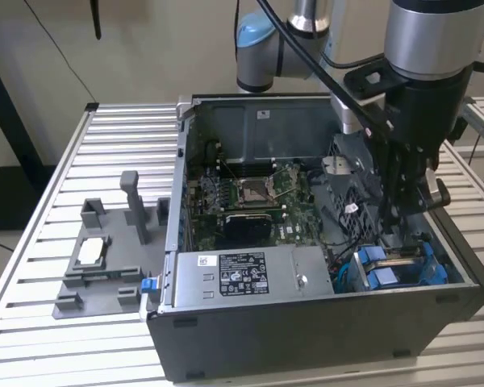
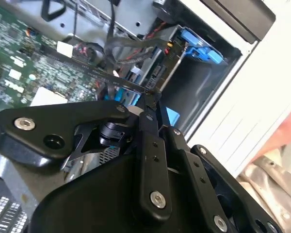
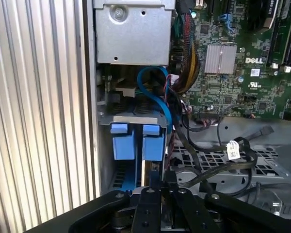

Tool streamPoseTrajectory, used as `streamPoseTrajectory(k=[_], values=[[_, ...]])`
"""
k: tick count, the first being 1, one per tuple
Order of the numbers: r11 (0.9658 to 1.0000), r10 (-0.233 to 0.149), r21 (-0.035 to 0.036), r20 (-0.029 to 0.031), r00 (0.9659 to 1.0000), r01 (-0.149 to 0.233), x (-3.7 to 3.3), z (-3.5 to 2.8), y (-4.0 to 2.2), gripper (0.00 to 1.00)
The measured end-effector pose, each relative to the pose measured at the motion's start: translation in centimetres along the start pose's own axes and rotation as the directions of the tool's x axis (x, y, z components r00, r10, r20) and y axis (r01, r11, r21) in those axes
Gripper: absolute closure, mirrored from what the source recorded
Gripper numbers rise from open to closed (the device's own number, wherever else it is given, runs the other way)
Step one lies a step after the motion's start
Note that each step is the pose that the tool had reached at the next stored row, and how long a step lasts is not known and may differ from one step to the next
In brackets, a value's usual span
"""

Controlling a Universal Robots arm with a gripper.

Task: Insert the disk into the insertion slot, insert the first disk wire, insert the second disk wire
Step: 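Insert the second disk wire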

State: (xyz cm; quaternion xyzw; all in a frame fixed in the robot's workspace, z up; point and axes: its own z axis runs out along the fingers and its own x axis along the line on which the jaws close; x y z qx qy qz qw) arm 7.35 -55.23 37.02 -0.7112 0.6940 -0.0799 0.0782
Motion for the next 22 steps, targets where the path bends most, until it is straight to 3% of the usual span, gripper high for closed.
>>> streamPoseTrajectory(k=[1, 2, 3, 7, 8, 10, 14, 22], values=[[1.0, 0.004, 0.0004, 0.0169, 0.9998, -0.004, 0.05, 0.02, -0.05, 0.84], [1.0, 0.006, -0.0008, 0.0247, 0.9997, -0.006, 0.14, 0.08, -0.18, 0.84], [0.9999, 0.006, -0.009, 0.0252, 0.9997, -0.006, 0.2, 0.16, -0.37, 0.84], [0.9975, 0.007, -0.0702, 0.0256, 0.9996, -0.006, 0.33, 0.39, -1.29, 0.84], [0.9969, 0.007, -0.0788, 0.0256, 0.9996, -0.005, 0.37, 0.51, -1.6, 0.84], [0.9966, 0.008, -0.0828, 0.0261, 0.9996, -0.006, 0.54, 0.82, -2.09, 0.84], [0.9964, 0.009, -0.0841, 0.0301, 0.9995, -0.006, 1.14, 1.46, -2.61, 0.84], [0.9964, 0.014, -0.0846, 0.0318, 0.9994, -0.011, 1.62, 2.73, -2.54, 0.84]])
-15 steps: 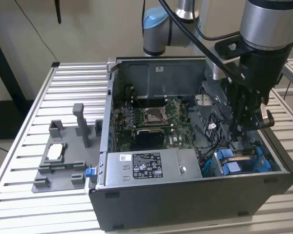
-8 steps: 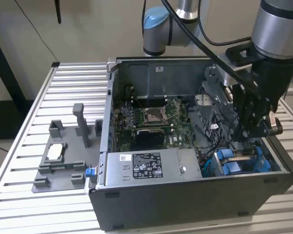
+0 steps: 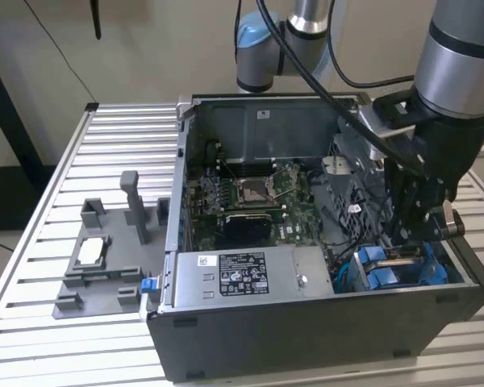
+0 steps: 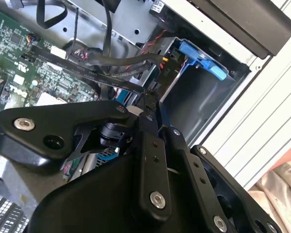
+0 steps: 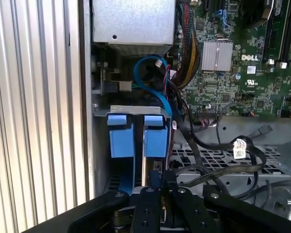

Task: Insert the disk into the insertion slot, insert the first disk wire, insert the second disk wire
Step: 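Insert the second disk wire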

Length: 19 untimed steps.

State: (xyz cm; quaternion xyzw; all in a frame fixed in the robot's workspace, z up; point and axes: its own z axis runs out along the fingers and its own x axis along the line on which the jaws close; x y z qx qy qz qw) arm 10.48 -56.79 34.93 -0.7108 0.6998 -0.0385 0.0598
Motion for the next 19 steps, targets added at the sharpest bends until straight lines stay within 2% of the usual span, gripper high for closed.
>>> streamPoseTrajectory(k=[7, 19], values=[[1.0, 0.004, 0.0003, 0.0115, 0.9999, -0.005, 0.02, 0.63, -0.2, 0.84], [0.9999, 0.017, 0.0005, 0.009, 0.9998, -0.017, 0.09, 1.61, -0.14, 0.84]])
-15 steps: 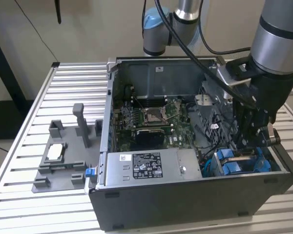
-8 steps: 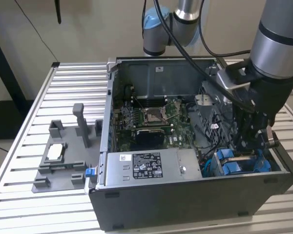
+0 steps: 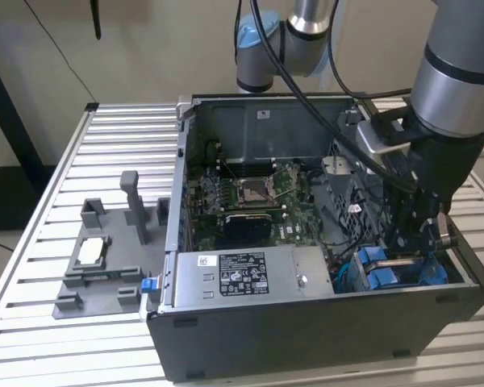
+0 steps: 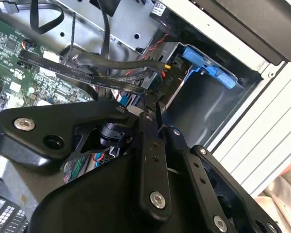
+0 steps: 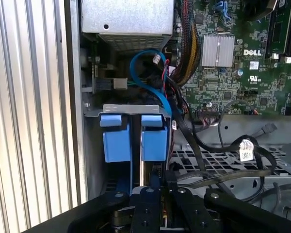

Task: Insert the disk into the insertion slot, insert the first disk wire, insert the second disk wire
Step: 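Insert the second disk wire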

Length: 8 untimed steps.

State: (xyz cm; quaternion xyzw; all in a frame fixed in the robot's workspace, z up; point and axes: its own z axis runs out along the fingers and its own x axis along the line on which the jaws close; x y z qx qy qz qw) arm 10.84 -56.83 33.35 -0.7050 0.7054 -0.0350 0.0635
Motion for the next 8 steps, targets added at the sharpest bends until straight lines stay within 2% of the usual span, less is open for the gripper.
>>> streamPoseTrajectory(k=[5, 6, 8], values=[[1.0, 0.004, -0.0017, 0.001, 1.0, -0.004, 0.07, 0.05, 0.01, 0.82], [1.0, 0.005, -0.0038, 0.001, 1.0, -0.005, 0.08, -0.07, -0.01, 0.76], [1.0, 0.005, -0.0078, 0.0002, 1.0, -0.005, 0.12, -0.49, -0.07, 0.76]])
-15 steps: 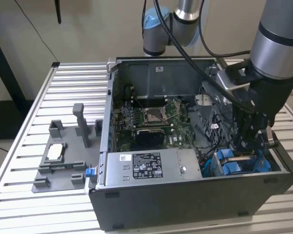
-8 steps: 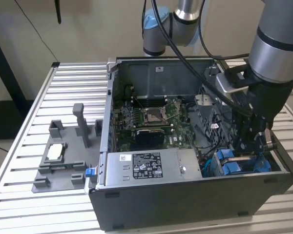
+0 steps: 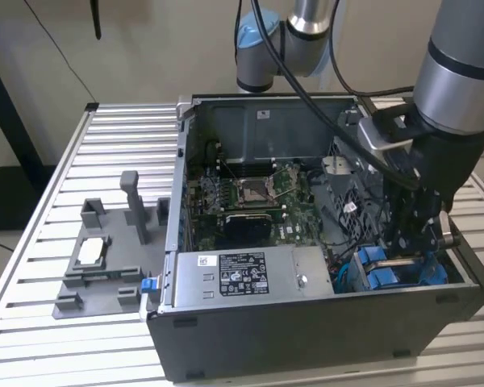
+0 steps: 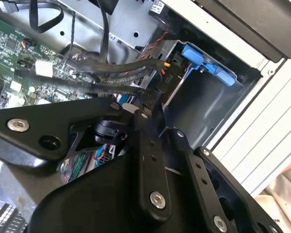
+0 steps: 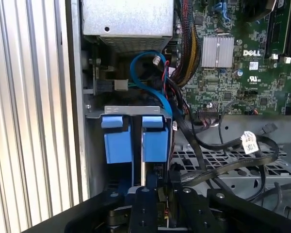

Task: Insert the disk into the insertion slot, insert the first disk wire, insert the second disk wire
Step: 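Insert the second disk wire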

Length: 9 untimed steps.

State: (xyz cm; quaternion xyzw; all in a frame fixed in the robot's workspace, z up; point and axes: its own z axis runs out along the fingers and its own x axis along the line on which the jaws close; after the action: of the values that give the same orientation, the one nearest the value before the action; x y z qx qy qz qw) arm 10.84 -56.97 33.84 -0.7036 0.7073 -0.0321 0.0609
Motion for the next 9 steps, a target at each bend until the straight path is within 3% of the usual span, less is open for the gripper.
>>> streamPoseTrajectory(k=[3, 9], values=[[1.0, 0.001, -0.0033, -0.0001, 1.0, -0.001, 0.06, -0.8, -0.1, 0.76], [1.0, 0.004, -0.0035, -0.0006, 1.0, -0.004, 0.0, -2.74, -0.36, 0.76]])
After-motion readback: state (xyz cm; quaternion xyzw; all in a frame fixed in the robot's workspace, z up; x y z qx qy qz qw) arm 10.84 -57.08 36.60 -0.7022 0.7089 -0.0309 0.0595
